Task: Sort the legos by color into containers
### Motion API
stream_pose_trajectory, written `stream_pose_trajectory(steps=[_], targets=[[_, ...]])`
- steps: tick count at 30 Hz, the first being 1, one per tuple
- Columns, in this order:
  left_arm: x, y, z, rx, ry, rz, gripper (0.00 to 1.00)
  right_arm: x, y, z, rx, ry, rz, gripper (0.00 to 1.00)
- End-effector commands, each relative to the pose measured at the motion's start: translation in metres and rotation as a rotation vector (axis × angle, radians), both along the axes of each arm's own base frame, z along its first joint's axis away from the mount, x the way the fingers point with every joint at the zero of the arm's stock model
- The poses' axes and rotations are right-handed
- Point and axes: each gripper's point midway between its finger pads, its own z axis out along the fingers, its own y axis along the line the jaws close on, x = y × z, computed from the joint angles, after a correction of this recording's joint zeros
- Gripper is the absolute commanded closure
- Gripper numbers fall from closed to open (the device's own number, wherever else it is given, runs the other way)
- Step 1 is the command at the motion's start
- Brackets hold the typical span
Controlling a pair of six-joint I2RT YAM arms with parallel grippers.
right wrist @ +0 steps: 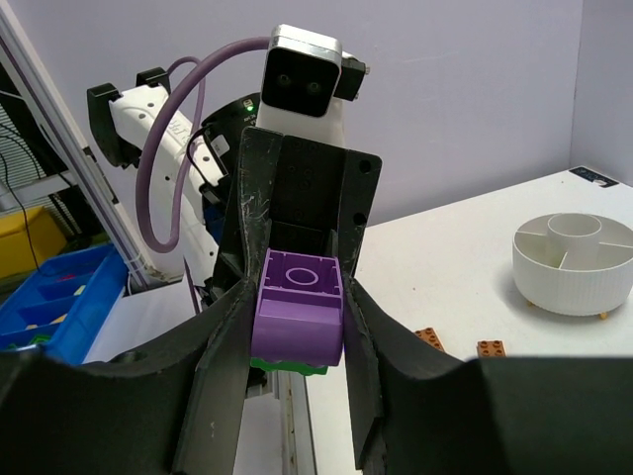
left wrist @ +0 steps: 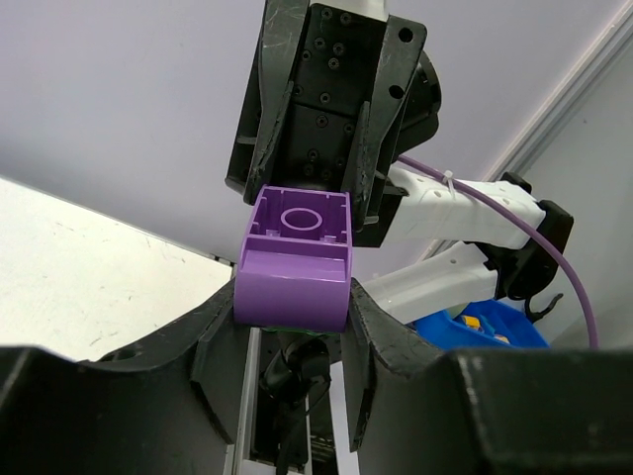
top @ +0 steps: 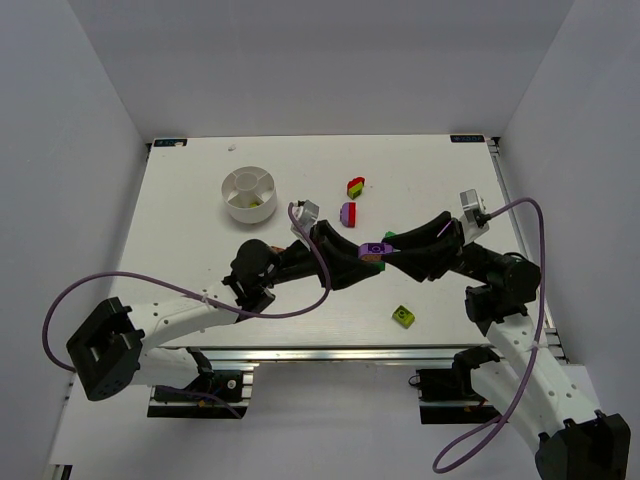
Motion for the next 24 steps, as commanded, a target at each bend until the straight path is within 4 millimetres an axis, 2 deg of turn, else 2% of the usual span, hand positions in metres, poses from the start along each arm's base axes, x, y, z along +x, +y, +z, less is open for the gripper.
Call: stream_pose_trajectory(steps=[1, 2, 3, 5, 6, 12, 15, 24], targets=[[-0.002, 0.001, 0.01, -0.024, -0.018, -0.008, 0.71, -0.007, -0.004, 0.014, 0.031, -0.101, -0.021, 1.0], [-0.002, 0.002, 0.011, -0.025, -0.019, -0.007, 0.76, -0.007, -0.005, 0.014, 0.03, -0.108, -0.024, 1.0], [-0.003, 0.002, 0.012, -0.026, -0.02, -0.008, 0.85, -0.007, -0.005, 0.013, 0.031, -0.111, -0.03, 1.0], [-0.002, 0.001, 0.01, -0.019, -0.016, -0.008, 0.91, -0.004, -0.006, 0.014, 0.033, -0.124, -0.049, 1.0], [-0.002, 0.0, 0.006, -0.002, -0.01, -0.007, 0.99, -0.003, -0.006, 0.016, 0.035, -0.135, -0.06, 1.0], [0.004, 0.001, -0.015, 0.075, 0.016, 0.013, 1.0, 0.02, -0.003, 0.019, 0.023, -0.128, -0.111, 1.0], [0.007, 0.007, -0.019, 0.095, 0.021, 0.034, 1.0, 0.027, -0.002, 0.027, 0.035, -0.131, -0.12, 1.0], [0.009, 0.019, -0.026, 0.12, 0.027, 0.057, 1.0, 0.03, -0.003, 0.042, 0.067, -0.131, -0.124, 1.0]])
